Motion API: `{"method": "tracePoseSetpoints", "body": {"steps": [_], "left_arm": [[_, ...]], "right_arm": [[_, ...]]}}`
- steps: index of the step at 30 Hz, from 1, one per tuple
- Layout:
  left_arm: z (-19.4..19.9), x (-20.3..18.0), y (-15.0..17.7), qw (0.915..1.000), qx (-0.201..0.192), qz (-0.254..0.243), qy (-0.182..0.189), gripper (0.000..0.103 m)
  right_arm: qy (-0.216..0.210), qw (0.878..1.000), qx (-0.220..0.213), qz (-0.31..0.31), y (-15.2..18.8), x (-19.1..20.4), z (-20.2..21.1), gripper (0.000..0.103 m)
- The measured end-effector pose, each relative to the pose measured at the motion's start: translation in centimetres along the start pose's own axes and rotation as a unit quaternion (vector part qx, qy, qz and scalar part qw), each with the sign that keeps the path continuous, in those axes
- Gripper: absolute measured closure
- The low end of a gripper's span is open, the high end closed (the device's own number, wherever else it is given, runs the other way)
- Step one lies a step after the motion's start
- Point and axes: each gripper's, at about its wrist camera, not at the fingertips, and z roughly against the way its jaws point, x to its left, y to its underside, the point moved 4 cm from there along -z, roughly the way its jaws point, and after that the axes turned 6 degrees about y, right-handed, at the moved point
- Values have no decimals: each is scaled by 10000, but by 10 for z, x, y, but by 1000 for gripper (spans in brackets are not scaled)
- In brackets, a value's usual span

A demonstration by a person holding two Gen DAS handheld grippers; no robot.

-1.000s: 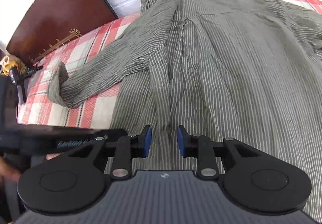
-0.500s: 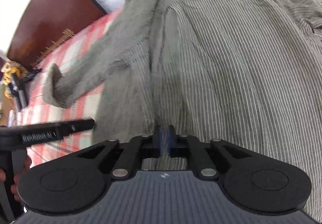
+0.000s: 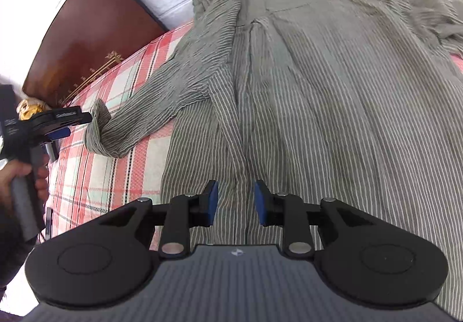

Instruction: Fold clothes

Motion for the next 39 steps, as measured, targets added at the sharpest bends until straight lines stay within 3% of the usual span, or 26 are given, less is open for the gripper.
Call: {"method": "tracePoseSetpoints", "body": {"steps": [4,5,7,10,17,25,29,30,31,33,39], "left_arm": [[-15,-3,-2,9991,259,95,313,28],[-16,-3,-1,9986,307,87,425,38],[-25,1,1,9955,564,213,725,99],[-29,13,2,9904,669,489,1109,101],[-5,15,1,9820,575,362,1764,101],[52,-36,13,9641,294,-476,2597,101],[69,-60,30,9581,264,-843,2724,101],[70,-59,34,9578,264,-898,2717,101],[71,-60,37,9570,269,-922,2737,101],[72,-62,42,9553,279,-969,2777,101],[78,-59,52,9497,279,-1202,2880,101]], "right_arm": [[157,9998,-27,101,5,5,7,71],[192,9997,-46,126,5,6,8,71],[258,9995,-82,158,5,9,9,71],[307,9992,-99,244,4,16,8,71],[320,9976,-187,582,-11,34,5,71],[-144,9944,-476,932,-56,73,6,71],[-449,9932,-368,1007,-69,97,-3,69],[-464,9932,-303,1024,-71,103,-8,65],[-480,9931,-238,1041,-72,108,-13,51],[-510,9928,-108,1076,-76,119,-22,45],[-601,9908,282,1177,-85,151,-50,45]]}}
